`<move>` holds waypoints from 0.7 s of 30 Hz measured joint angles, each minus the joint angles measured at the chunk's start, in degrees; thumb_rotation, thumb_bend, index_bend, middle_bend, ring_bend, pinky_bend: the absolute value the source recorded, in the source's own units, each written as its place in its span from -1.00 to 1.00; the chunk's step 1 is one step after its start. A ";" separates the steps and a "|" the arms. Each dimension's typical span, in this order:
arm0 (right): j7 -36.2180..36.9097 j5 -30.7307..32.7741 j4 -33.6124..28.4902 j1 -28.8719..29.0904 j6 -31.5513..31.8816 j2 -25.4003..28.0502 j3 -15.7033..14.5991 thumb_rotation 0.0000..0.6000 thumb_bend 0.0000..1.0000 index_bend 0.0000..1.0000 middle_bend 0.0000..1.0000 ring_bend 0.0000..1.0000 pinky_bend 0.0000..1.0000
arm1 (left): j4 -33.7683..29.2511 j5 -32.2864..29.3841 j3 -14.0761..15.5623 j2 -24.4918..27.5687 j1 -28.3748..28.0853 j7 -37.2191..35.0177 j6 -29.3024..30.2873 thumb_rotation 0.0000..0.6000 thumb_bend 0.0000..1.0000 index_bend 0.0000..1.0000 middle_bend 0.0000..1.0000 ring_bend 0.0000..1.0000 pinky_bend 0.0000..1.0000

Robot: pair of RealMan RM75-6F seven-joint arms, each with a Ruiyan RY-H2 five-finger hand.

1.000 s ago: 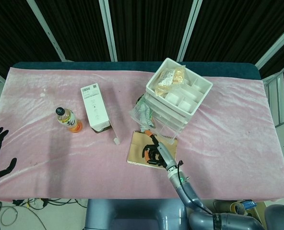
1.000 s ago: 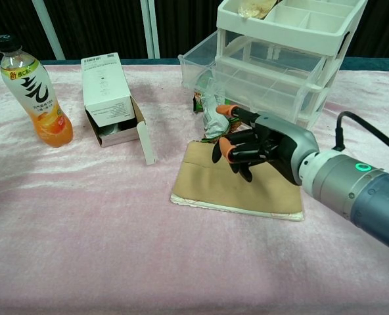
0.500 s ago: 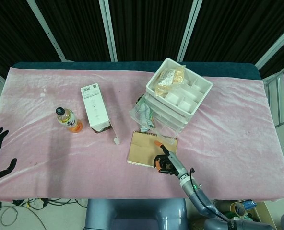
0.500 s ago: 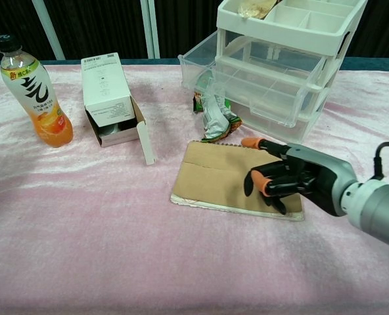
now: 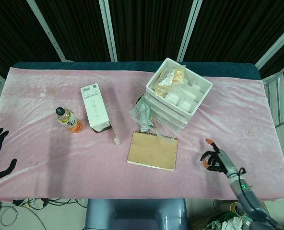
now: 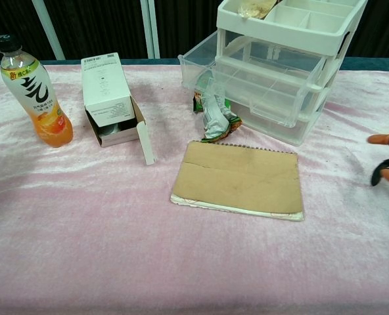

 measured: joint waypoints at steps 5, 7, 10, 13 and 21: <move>-6.89 0.28 2.18 -2.56 6.56 2.84 -0.15 1.00 -0.53 -0.96 -0.75 -0.54 -0.48 | -0.09 -0.10 0.04 -0.01 0.03 0.39 -0.08 1.00 -0.28 -0.93 -0.98 -1.00 -1.00; -10.30 -0.58 3.00 -4.07 11.95 2.89 -0.27 1.00 -0.57 -0.96 -0.77 -0.56 -0.48 | -0.16 -0.18 0.07 -0.02 0.01 0.73 -0.19 1.00 -0.28 -0.93 -0.97 -1.00 -1.00; -14.98 -3.49 4.45 -6.40 20.74 2.57 -0.70 1.00 -0.62 -0.96 -0.78 -0.57 -0.48 | -0.26 0.05 0.19 -0.03 0.02 1.05 -0.15 1.00 -0.28 -0.93 -0.98 -1.00 -1.00; -19.27 -8.84 6.18 -8.67 29.06 1.94 -1.64 1.00 -0.63 -0.96 -0.78 -0.58 -0.49 | -0.36 0.08 0.36 0.14 0.12 1.22 -0.18 1.00 -0.28 -0.93 -0.98 -1.00 -1.00; -30.94 -19.58 8.00 -12.30 37.24 0.96 -5.05 1.00 -0.65 -0.96 -0.82 -0.63 -0.53 | -0.76 0.25 1.24 1.23 0.07 1.61 -1.49 1.00 -0.28 -0.93 -0.98 -1.00 -1.00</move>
